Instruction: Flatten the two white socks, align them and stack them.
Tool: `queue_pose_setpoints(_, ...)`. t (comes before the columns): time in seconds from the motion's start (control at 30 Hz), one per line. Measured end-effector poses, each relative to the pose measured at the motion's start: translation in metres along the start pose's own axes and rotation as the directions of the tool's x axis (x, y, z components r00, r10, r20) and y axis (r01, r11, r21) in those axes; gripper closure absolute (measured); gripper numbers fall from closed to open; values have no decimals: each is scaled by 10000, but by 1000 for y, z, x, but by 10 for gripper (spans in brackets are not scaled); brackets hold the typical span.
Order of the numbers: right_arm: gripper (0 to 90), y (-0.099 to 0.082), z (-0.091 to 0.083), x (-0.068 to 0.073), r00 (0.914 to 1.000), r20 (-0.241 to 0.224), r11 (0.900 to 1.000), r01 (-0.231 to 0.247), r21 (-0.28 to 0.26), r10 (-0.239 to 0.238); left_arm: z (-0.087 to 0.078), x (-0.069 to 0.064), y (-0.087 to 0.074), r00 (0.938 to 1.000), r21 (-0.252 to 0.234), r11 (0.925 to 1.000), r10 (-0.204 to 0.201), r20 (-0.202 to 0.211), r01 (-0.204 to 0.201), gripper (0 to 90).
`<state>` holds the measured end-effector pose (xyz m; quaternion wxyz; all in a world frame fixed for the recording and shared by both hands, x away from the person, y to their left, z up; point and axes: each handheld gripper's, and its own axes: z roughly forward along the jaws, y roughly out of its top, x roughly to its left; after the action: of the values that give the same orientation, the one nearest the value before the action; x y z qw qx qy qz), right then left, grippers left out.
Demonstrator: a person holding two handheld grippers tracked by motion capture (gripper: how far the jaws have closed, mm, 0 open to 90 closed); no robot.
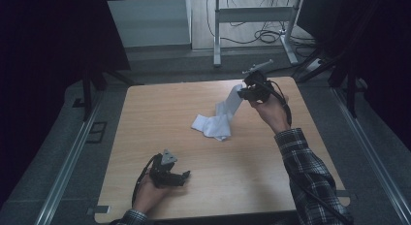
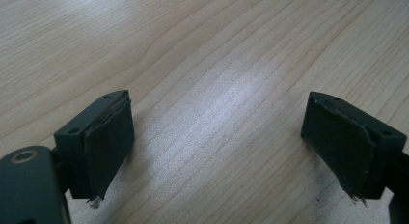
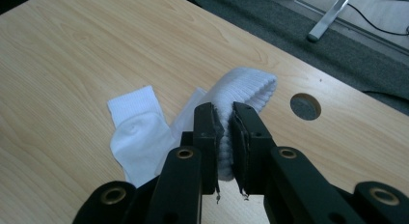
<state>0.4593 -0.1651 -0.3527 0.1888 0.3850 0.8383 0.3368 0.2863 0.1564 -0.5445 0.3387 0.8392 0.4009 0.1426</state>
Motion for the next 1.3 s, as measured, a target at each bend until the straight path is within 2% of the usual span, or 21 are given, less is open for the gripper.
queue_pose_setpoints(0.27,802,14,-23,0,9999,140,9998,68,-195,-66,0,0,0,10000,17,10000,0,10,0,116)
queue_pose_setpoints(0.4,802,14,-33,-2,9997,228,9997,52,-232,-47,0,0,0,10000,23,10000,-7,4,7,116)
queue_pose_setpoints(0.6,802,4,-47,-16,9986,502,9998,-173,-133,179,0,0,0,10000,39,10000,13,-5,-12,116)
queue_pose_setpoints(0.67,802,-7,-50,-25,9973,603,9992,-411,-29,412,0,0,0,10000,34,10000,-5,-7,5,115)
queue_pose_setpoints(0.73,801,-11,-50,-29,9969,628,9989,-470,11,469,0,0,0,10000,19,10000,13,-18,-13,116)
queue_pose_setpoints(0.77,801,-21,-50,-36,9957,667,9978,-649,95,641,0,0,0,10000,11,10000,10,-9,-10,115)
queue_pose_setpoints(0.8,801,-21,-50,-36,9957,667,9978,-649,95,641,0,0,0,10000,2,10000,-2,-16,2,115)
queue_pose_setpoints(1.0,801,-51,-48,-57,9912,786,9935,-1091,329,1063,0,0,0,10000,31,10000,-19,-9,20,116)
queue_pose_setpoints(1.3,797,-104,-42,-82,9807,957,9808,-1781,796,1703,0,-1,0,9999,19,10000,-83,-76,83,116)
